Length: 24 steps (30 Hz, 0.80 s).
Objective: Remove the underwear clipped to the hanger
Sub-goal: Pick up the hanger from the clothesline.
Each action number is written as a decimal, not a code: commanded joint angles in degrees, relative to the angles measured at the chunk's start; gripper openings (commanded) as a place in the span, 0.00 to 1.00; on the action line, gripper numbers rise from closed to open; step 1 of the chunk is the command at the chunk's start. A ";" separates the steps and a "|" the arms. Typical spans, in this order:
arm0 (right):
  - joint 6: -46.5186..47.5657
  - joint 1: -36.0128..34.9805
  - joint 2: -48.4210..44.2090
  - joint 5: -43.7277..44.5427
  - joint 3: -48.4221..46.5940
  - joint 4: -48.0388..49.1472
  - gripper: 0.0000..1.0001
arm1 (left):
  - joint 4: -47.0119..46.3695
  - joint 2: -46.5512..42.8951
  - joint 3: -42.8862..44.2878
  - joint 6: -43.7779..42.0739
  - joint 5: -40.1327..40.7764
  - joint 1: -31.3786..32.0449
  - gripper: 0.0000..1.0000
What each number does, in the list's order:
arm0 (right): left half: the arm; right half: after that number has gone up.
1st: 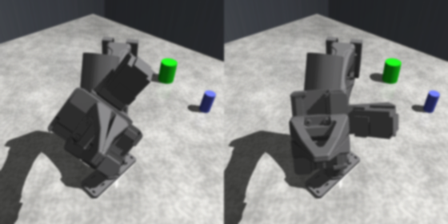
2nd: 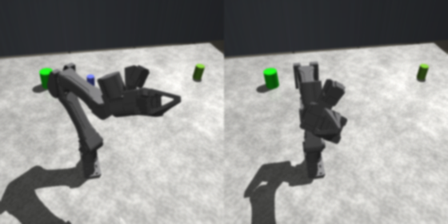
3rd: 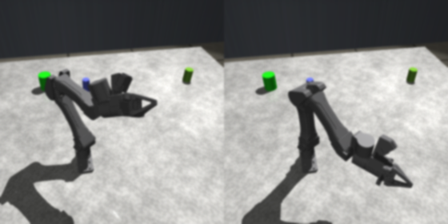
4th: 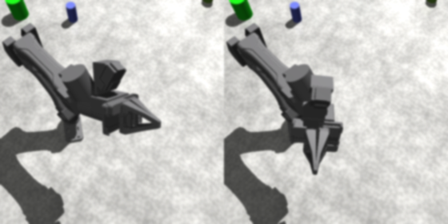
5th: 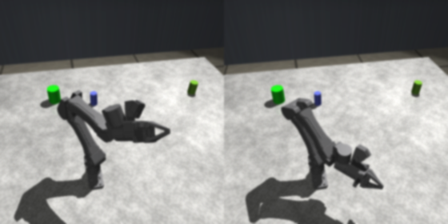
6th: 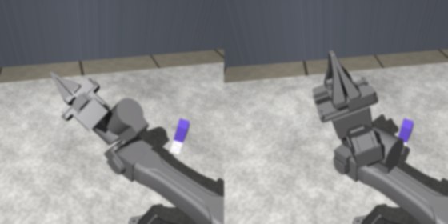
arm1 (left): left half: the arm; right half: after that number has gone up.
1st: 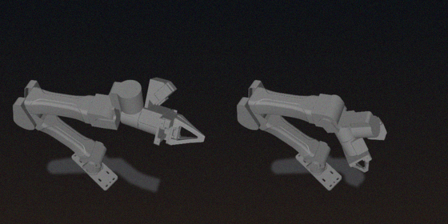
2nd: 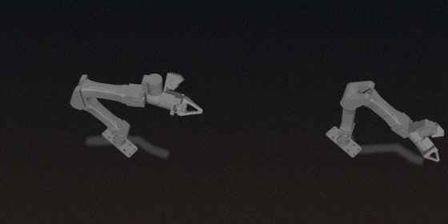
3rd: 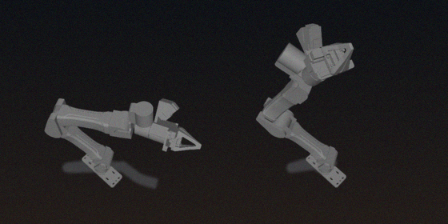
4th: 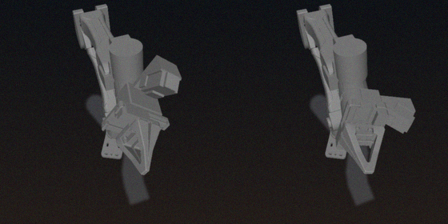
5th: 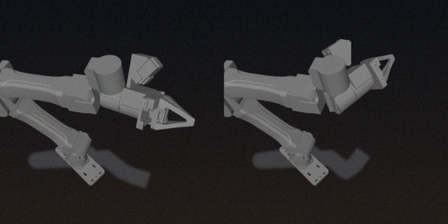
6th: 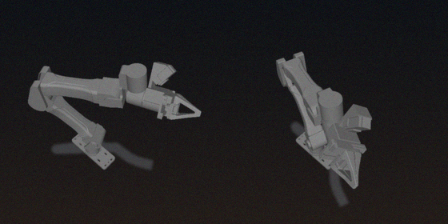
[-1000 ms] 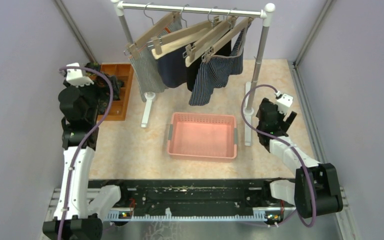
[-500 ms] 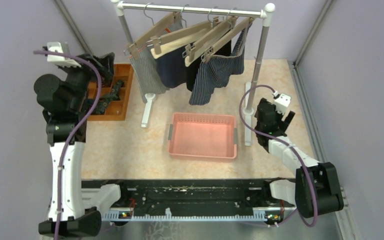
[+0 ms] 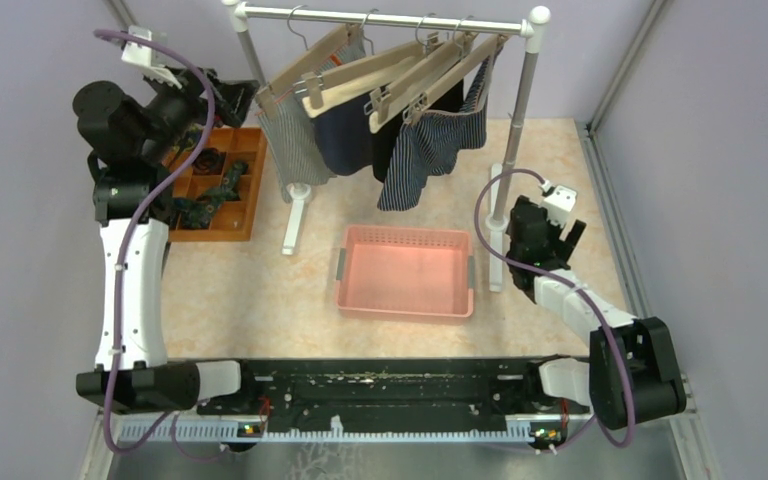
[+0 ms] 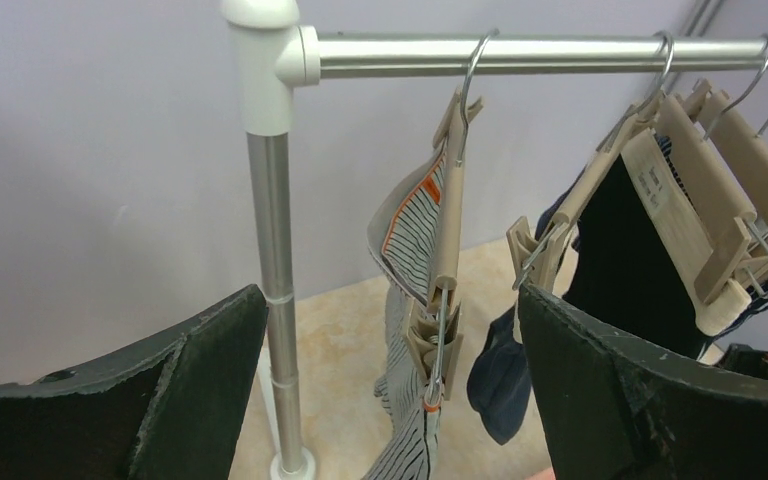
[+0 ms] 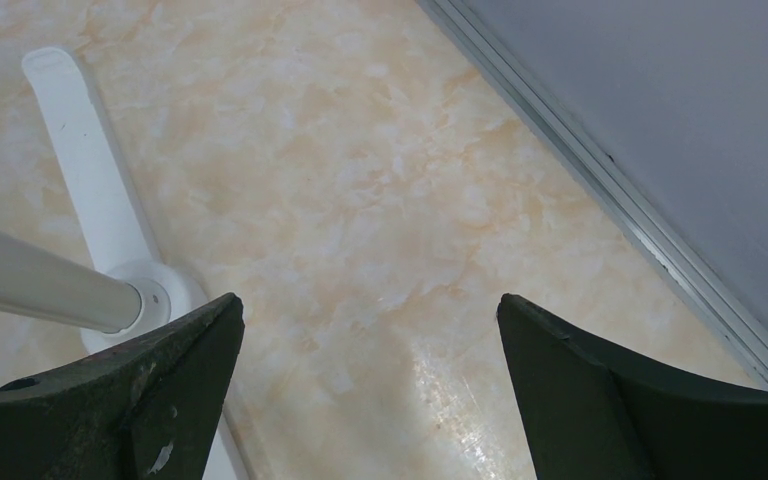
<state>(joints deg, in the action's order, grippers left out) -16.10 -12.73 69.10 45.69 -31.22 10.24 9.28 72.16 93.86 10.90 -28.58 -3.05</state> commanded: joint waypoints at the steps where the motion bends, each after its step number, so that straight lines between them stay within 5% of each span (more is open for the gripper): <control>1: 0.63 -1.00 -0.04 1.42 -2.92 2.24 0.99 | -1.65 1.28 1.15 1.24 -6.04 -0.08 1.00; 14: 1.38 -2.12 -0.28 2.47 -2.53 3.08 0.99 | -12.43 4.93 -2.01 4.27 -8.64 1.29 1.00; 24: 1.95 -3.25 0.09 3.08 -2.55 3.55 0.99 | -2.87 11.93 7.76 -1.30 2.03 7.84 1.00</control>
<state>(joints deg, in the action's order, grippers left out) -14.94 -14.92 69.10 47.18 -31.24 11.11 2.35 82.41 95.79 12.29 -31.27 2.74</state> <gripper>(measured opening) 0.988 0.998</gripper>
